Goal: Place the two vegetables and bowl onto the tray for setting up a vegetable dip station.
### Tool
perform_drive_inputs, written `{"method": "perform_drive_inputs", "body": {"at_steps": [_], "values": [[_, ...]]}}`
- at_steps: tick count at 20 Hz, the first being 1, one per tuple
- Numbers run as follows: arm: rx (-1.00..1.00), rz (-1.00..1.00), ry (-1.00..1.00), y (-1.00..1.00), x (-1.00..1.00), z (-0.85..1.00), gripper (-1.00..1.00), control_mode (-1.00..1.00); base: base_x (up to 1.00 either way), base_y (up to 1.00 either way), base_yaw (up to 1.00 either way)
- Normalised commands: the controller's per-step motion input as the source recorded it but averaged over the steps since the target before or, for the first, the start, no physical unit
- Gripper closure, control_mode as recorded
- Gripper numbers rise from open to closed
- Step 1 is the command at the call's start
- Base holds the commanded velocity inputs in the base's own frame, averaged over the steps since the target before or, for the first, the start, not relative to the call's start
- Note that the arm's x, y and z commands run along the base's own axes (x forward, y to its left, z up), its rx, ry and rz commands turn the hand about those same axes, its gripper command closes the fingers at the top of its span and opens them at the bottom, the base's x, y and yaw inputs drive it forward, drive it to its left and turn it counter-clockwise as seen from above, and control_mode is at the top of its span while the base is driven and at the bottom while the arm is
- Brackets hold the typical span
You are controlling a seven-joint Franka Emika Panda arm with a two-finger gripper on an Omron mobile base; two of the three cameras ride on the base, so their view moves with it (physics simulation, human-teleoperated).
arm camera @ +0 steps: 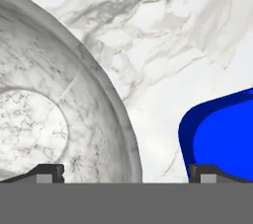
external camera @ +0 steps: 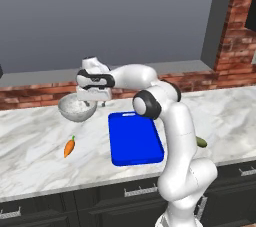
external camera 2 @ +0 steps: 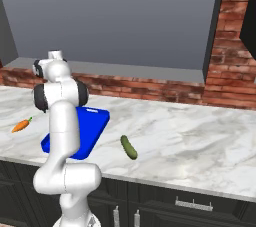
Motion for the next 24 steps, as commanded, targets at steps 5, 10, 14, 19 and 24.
{"method": "perform_drive_inputs", "body": {"at_steps": [5,10,14,19,24], "values": [[0.01,0.00,-0.11,0.06,0.30,-0.15,-1.00,-1.00,0.00,0.00,0.00],[0.03,0.00,-0.09,0.09,0.27,-0.12,-1.00,-1.00,0.00,0.00,0.00],[0.07,0.00,-0.05,0.11,0.13,-0.11,1.00,-1.00,0.00,0.00,0.00],[0.06,-0.01,0.00,0.06,0.11,-0.08,1.00,-1.00,0.00,0.00,0.00],[0.03,0.00,0.00,0.00,0.07,-0.03,1.00,-1.00,0.00,0.00,0.00]]}}
